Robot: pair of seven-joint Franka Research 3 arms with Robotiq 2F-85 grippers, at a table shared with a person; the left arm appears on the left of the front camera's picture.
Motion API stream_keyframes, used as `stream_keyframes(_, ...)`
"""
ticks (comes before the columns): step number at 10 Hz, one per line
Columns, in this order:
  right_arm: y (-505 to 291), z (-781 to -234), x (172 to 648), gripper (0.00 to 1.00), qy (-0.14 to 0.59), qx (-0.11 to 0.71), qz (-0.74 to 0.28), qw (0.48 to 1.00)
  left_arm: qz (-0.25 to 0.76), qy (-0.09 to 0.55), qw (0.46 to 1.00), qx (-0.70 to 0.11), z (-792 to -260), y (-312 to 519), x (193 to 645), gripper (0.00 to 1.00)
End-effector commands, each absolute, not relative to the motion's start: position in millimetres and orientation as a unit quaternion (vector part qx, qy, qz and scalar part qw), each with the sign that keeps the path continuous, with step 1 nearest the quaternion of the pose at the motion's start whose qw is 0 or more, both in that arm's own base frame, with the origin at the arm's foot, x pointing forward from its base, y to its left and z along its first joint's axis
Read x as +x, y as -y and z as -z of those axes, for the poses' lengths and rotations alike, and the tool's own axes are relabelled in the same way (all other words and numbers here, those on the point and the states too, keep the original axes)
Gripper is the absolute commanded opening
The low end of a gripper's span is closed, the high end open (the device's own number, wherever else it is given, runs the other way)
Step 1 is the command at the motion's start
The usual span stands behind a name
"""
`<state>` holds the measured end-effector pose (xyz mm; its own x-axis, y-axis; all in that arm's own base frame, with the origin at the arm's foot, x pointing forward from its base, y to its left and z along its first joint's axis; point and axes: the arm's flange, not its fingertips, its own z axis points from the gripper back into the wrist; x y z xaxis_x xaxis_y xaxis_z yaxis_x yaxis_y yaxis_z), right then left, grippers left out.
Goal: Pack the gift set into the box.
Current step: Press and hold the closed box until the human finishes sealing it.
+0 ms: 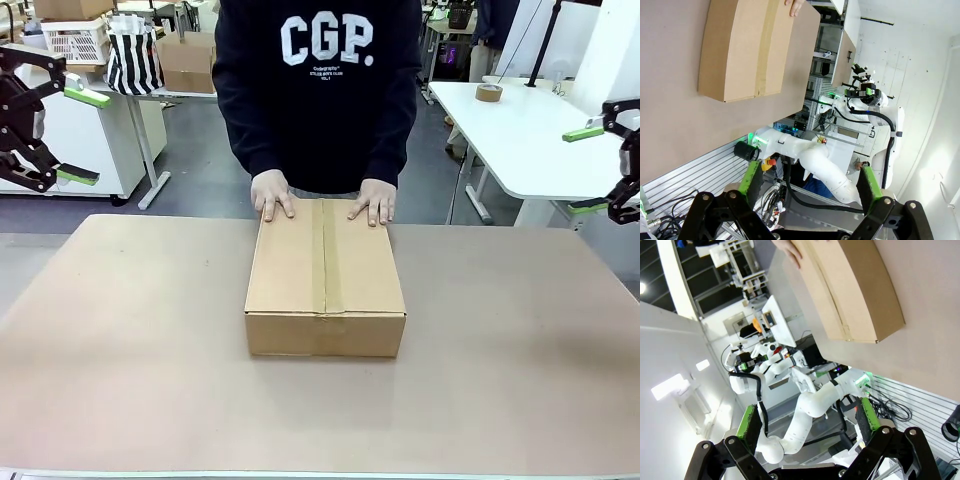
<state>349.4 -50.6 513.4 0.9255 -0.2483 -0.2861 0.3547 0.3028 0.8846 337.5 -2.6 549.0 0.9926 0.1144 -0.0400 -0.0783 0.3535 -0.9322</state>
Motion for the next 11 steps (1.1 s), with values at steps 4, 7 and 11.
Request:
stream_keyframes(4,37.3,-521.0,355.2,1.00,-0.044,0.548,0.154,0.821,-0.059,0.016,0.823,-0.565,-549.0,2.6,337.6,1.00)
stream_keyframes(7,47.7,-513.8,350.0,1.00,-0.047,0.557,0.184,0.808,-0.059,0.016,0.823,-0.565,-549.0,2.6,337.6,1.00)
stream_keyframes(11,-25.6,-541.0,373.7,1.00,0.099,0.534,-0.128,0.830,0.109,0.148,0.904,-0.385,-556.6,81.6,372.8,1.00)
